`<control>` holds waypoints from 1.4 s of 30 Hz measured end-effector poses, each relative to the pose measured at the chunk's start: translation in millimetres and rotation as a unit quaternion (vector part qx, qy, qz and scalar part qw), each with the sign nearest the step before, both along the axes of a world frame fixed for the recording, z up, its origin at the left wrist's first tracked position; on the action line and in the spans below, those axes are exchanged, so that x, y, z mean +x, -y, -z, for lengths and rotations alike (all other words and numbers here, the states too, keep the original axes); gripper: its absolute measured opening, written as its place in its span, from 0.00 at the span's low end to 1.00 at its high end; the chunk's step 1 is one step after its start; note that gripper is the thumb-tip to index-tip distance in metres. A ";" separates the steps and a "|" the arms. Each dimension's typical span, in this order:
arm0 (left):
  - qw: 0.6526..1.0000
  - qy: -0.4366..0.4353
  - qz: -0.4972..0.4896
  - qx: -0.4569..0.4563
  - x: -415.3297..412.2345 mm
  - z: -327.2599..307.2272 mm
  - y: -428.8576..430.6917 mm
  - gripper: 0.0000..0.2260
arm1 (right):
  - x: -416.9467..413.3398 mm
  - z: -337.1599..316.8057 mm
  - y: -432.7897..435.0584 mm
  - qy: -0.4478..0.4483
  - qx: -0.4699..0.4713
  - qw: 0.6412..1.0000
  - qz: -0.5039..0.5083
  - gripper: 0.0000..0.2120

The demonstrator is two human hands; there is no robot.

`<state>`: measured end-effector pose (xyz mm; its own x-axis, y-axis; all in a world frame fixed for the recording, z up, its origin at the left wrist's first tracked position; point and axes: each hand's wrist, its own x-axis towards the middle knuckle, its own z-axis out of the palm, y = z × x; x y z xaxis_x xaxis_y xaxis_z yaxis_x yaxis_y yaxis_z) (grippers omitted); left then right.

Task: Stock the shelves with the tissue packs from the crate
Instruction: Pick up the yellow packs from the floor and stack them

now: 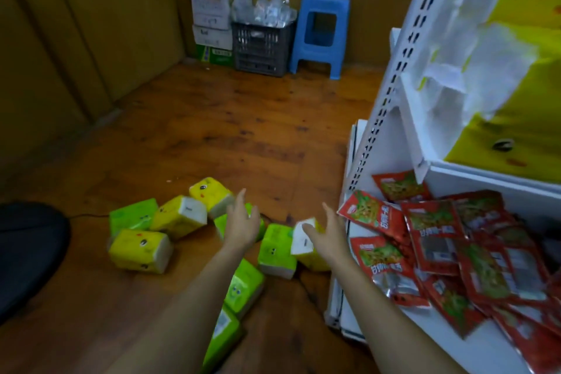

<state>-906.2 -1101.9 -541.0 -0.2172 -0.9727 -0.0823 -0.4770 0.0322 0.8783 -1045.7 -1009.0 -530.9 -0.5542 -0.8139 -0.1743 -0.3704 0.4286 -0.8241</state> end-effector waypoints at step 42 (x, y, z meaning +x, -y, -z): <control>0.983 -0.092 0.118 0.111 -59.3 98.9 10.5 0.35 | -30.4 92.6 -8.9 0.074 -0.014 0.997 0.032 0.36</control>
